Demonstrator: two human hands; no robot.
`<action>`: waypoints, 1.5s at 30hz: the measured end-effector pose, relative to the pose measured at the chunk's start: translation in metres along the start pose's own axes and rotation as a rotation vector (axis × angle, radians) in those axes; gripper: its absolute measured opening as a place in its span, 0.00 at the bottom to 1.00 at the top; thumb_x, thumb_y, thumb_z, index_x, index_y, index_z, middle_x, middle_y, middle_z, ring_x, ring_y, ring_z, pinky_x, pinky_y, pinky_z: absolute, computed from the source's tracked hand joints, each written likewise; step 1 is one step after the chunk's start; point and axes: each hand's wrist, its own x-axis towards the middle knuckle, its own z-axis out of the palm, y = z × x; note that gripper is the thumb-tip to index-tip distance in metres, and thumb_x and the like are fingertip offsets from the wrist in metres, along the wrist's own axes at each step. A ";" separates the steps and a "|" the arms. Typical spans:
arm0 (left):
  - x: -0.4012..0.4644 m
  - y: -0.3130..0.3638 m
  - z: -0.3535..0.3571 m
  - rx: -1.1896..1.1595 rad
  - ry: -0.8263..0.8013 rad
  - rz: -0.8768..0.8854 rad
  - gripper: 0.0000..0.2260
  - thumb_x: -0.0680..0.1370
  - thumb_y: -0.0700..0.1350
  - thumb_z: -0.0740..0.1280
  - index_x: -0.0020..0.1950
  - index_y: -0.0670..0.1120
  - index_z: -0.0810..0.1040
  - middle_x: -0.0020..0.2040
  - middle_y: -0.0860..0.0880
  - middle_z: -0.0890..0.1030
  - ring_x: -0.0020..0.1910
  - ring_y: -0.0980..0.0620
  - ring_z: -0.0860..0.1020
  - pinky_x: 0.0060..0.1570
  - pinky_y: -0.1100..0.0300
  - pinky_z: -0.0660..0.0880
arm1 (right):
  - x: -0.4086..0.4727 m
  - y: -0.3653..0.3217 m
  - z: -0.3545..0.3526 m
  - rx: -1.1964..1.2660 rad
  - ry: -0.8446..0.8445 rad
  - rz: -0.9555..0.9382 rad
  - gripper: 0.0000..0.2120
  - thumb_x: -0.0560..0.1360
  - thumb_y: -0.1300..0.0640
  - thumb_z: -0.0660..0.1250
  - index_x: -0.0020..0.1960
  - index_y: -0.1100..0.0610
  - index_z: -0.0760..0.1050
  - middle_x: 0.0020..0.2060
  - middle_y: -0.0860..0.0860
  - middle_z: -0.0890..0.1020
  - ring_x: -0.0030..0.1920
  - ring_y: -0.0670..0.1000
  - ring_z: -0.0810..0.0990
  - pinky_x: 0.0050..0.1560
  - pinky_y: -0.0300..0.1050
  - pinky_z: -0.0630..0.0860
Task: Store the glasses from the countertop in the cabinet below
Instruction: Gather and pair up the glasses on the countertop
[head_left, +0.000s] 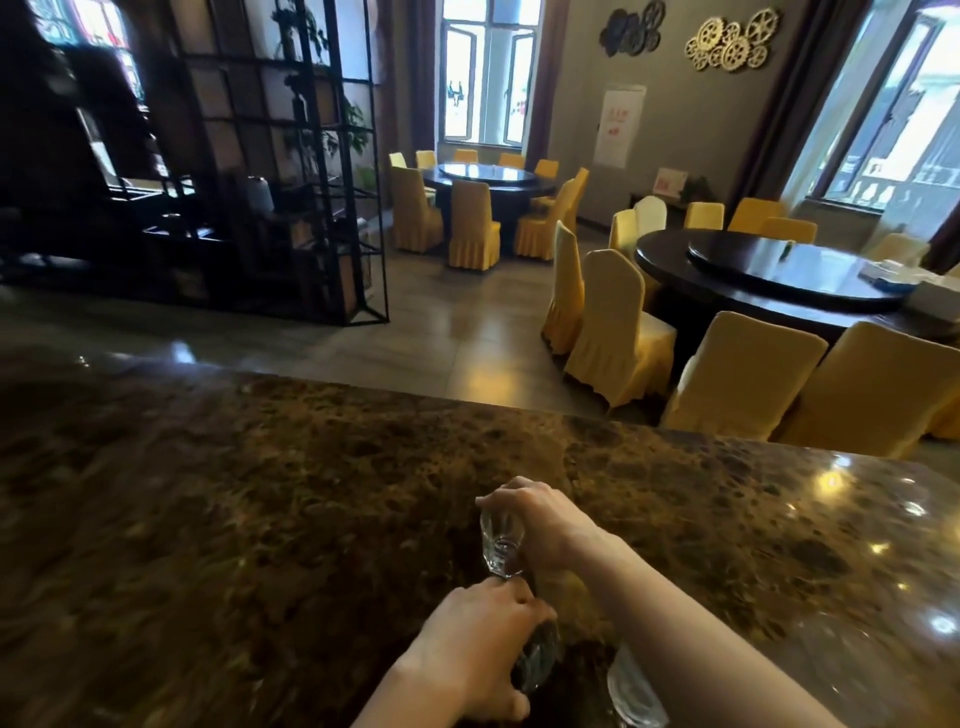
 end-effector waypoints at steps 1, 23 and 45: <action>-0.001 0.000 0.000 0.002 0.002 -0.003 0.36 0.71 0.57 0.76 0.75 0.58 0.63 0.74 0.52 0.68 0.73 0.48 0.65 0.68 0.45 0.67 | 0.000 0.000 0.001 0.003 -0.006 0.004 0.40 0.64 0.51 0.83 0.72 0.39 0.71 0.66 0.46 0.74 0.66 0.52 0.73 0.60 0.45 0.75; 0.040 0.106 -0.024 -0.074 0.267 0.226 0.48 0.67 0.66 0.74 0.78 0.66 0.48 0.77 0.61 0.58 0.76 0.57 0.56 0.75 0.54 0.56 | -0.284 0.120 -0.084 0.004 -0.002 0.360 0.45 0.65 0.32 0.75 0.77 0.35 0.59 0.75 0.39 0.60 0.73 0.45 0.62 0.71 0.46 0.67; 0.125 0.067 -0.062 0.004 0.293 0.057 0.36 0.63 0.61 0.80 0.69 0.58 0.72 0.59 0.57 0.75 0.58 0.53 0.74 0.55 0.59 0.71 | -0.251 0.043 -0.050 0.032 0.132 0.138 0.41 0.67 0.44 0.77 0.75 0.36 0.62 0.65 0.42 0.70 0.63 0.47 0.71 0.63 0.45 0.74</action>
